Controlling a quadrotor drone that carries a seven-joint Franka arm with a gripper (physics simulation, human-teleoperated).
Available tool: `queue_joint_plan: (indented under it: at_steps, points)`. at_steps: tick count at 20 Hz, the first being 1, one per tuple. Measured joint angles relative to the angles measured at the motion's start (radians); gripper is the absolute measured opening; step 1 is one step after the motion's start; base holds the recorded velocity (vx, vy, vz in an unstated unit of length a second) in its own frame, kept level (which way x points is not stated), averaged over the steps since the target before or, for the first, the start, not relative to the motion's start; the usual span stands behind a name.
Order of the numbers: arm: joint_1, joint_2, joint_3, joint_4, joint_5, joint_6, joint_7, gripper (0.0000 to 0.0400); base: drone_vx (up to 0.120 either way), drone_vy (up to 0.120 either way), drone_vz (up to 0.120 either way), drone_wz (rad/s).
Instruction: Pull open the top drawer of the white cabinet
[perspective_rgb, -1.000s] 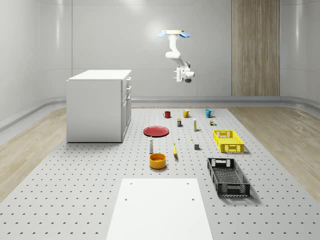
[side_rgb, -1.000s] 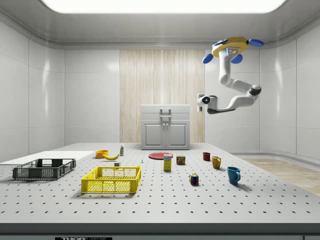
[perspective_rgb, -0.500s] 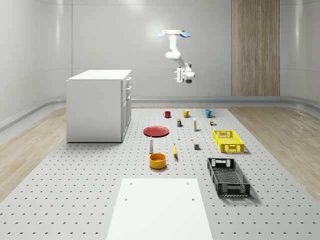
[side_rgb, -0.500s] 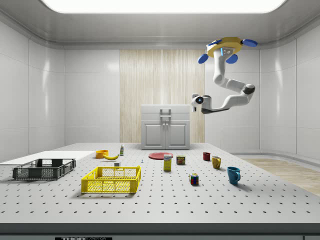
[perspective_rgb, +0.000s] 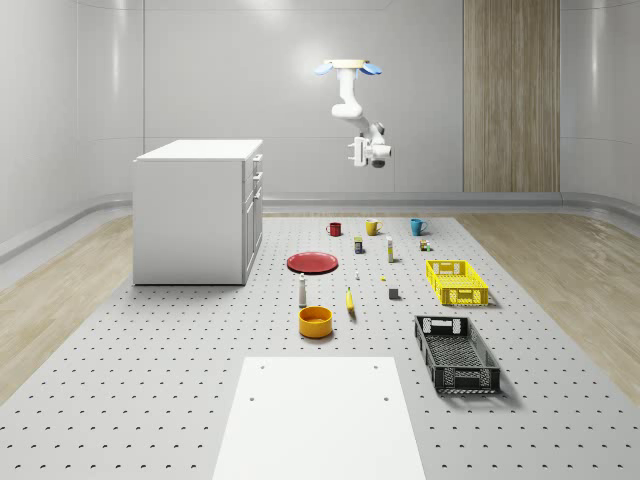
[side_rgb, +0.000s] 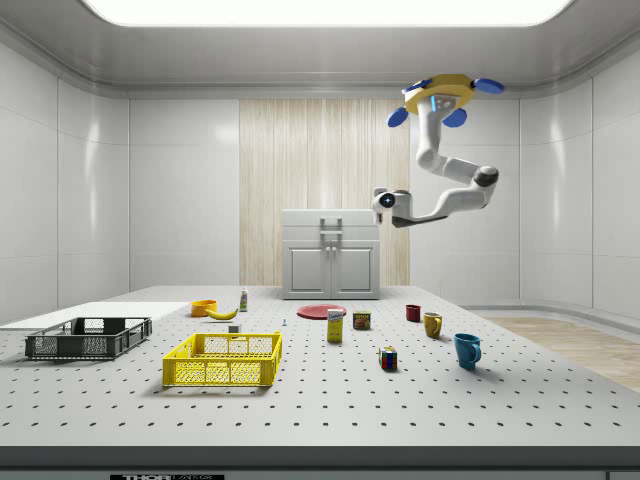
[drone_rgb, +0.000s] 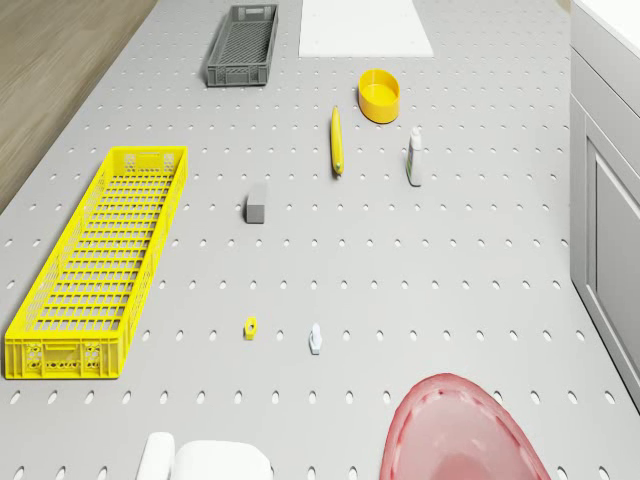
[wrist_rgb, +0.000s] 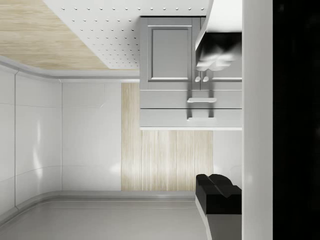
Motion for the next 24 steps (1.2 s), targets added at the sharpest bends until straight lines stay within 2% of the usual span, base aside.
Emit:
queue_joint_plan:
  at_steps: [8, 16, 24]
  points:
    - [0.015, -0.017, -0.004, -0.002, -0.014, 0.014, 0.011, 0.0305, 0.115, 0.0, 0.0, 0.0]
    - [0.028, -0.031, -0.002, -0.009, -0.021, 0.033, 0.02, 0.0305, 0.0, 0.0, 0.0, 0.0]
    - [0.045, -0.037, 0.053, -0.059, 0.022, 0.108, 0.012, 0.0305, 0.0, 0.0, 0.0, 0.0]
